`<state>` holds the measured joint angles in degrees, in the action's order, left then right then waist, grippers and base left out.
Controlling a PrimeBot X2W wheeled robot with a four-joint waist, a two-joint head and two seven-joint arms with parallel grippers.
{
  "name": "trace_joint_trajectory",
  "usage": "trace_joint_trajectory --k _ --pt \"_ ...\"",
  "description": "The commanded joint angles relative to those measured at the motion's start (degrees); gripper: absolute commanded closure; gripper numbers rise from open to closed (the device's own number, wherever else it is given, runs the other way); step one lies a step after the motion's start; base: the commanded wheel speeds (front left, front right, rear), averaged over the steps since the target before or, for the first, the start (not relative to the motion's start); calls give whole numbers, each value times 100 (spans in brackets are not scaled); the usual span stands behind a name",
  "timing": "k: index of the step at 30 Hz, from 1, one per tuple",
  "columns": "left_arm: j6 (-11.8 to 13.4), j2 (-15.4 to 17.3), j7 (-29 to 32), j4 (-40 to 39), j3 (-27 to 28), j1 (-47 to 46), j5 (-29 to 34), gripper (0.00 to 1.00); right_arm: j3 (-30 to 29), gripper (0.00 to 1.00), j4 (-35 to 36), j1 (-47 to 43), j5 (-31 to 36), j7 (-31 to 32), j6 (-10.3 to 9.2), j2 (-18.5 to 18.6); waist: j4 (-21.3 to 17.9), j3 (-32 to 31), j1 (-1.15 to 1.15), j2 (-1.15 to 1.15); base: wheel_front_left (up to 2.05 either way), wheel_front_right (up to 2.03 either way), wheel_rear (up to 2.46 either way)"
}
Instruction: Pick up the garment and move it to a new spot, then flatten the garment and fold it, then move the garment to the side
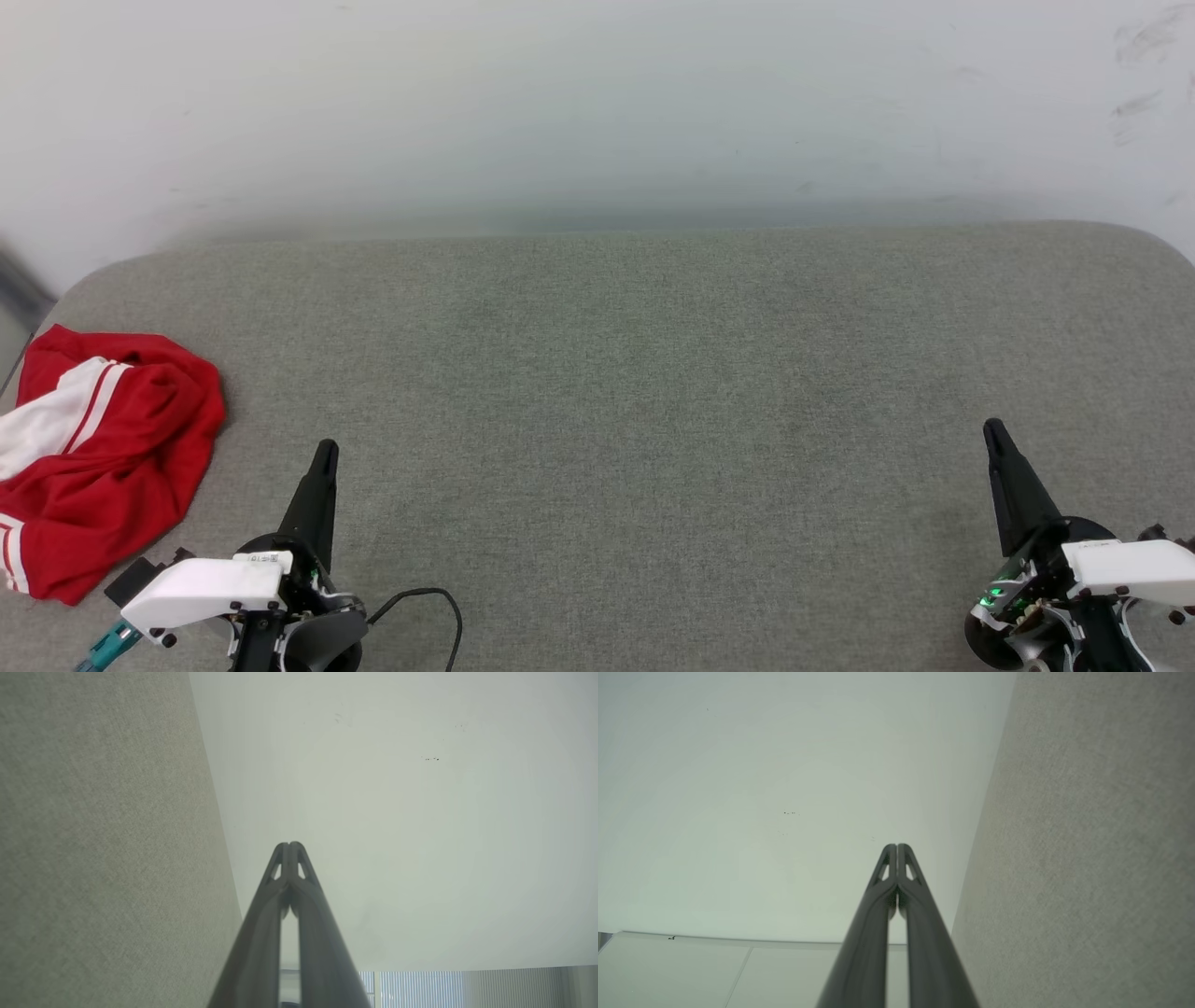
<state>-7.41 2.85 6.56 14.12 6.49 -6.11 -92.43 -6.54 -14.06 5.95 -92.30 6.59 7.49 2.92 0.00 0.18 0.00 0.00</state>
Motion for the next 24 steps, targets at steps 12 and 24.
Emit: trace_joint_trajectory --k 12,24 --pt "-20 5 12 -5 11 -37 2 100 7 100 -3 65 -23 7 0 -8 0 0 0 0 0 0 0" --pt "-20 5 12 -5 12 -37 2 100 7 100 -3 65 -23 7 0 -8 0 0 0 0 0 0 0"
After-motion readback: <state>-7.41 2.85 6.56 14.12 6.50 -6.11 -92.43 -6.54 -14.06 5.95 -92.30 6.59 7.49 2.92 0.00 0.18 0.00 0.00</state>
